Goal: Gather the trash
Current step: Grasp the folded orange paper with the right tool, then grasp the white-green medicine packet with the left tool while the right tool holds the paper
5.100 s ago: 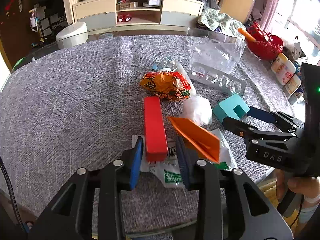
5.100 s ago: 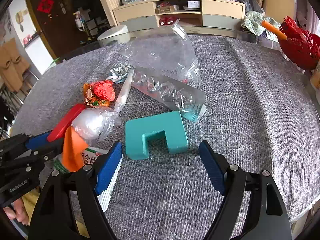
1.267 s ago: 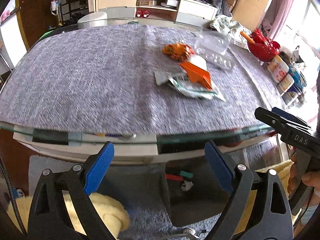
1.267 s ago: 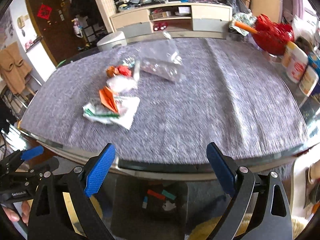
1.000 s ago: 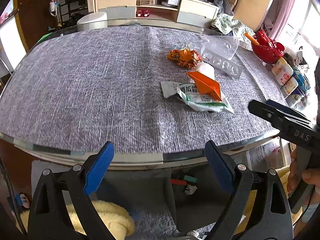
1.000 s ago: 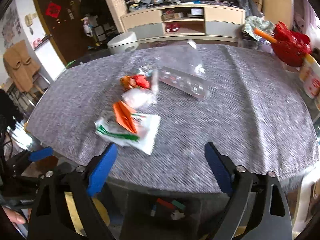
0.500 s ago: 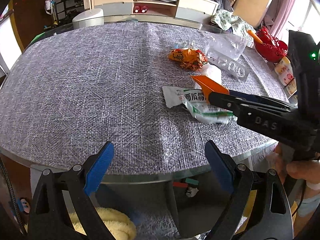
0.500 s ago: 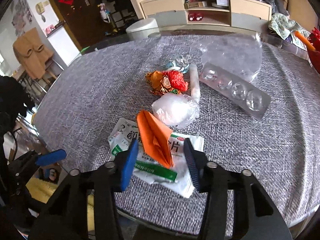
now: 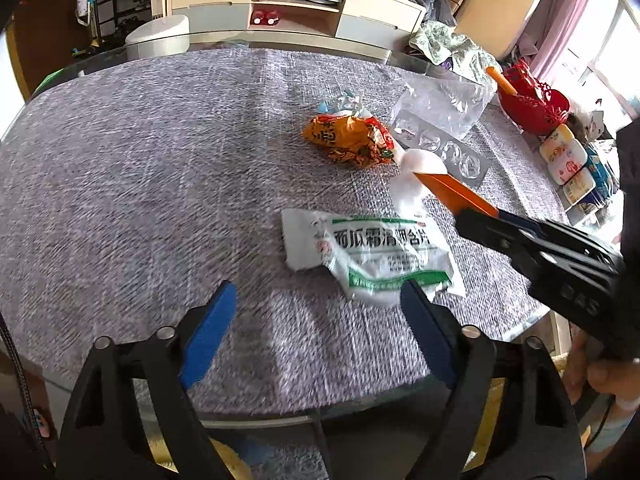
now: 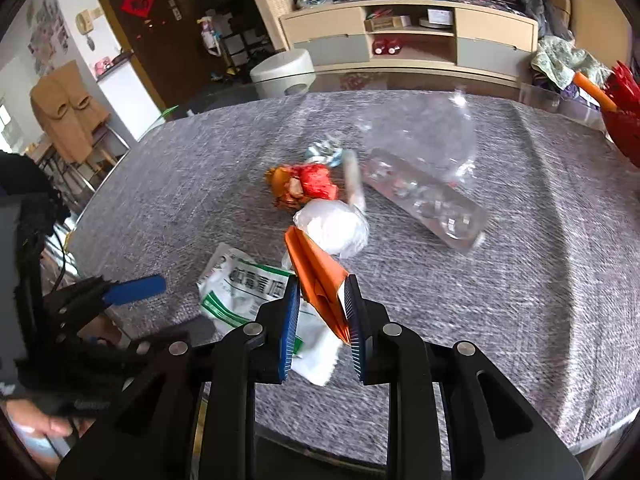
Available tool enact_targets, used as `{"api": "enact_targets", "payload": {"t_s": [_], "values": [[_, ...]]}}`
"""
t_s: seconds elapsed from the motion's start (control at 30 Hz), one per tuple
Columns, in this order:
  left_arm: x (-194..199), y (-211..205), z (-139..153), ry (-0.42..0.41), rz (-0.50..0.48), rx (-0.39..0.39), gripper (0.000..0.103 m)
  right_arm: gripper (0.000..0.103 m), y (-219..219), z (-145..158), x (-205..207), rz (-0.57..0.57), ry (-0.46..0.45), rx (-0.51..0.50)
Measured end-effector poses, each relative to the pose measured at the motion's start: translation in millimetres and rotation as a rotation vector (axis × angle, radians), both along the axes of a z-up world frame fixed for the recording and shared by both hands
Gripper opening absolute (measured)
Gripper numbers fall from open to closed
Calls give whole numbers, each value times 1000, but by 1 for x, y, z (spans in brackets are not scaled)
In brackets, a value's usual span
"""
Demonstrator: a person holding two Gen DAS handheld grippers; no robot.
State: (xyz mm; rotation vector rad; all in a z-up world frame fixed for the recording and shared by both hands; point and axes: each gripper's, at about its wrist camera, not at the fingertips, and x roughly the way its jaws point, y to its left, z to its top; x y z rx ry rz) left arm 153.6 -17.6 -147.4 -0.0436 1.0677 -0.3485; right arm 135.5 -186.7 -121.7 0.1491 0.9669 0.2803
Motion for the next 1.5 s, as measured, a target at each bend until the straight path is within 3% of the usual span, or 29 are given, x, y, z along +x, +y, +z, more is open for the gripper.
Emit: {"api": "enact_targets", "payload": {"t_s": [0.2,0.3,0.37,0.5,0.57,0.73,1.07,1.5], "values": [[15,-10,-11,20,7,18,70,24,-14,-7,-5,-29,15,-8],[18,-14,-10,10,6,21,55,24,-23,-11,-6,-43,24,0],[20,-17,-10,14,-1,17,40,25,-28,-13,-8,-46,30,4],[20,-30,-10,11,-21,29,29,25,-33,-14,-15,-44,32,17],[18,-37,-9,3,-38,32,14,25,-34,-15,-19,-42,35,22],[16,-46,-9,-1,-56,34,4,25,-39,-21,-28,-52,51,29],[-14,-49,0,-20,-89,38,2,25,-47,-27,-58,-73,67,33],[-86,-31,21,-56,-92,33,2,25,-42,-6,-109,-134,26,-8]]}}
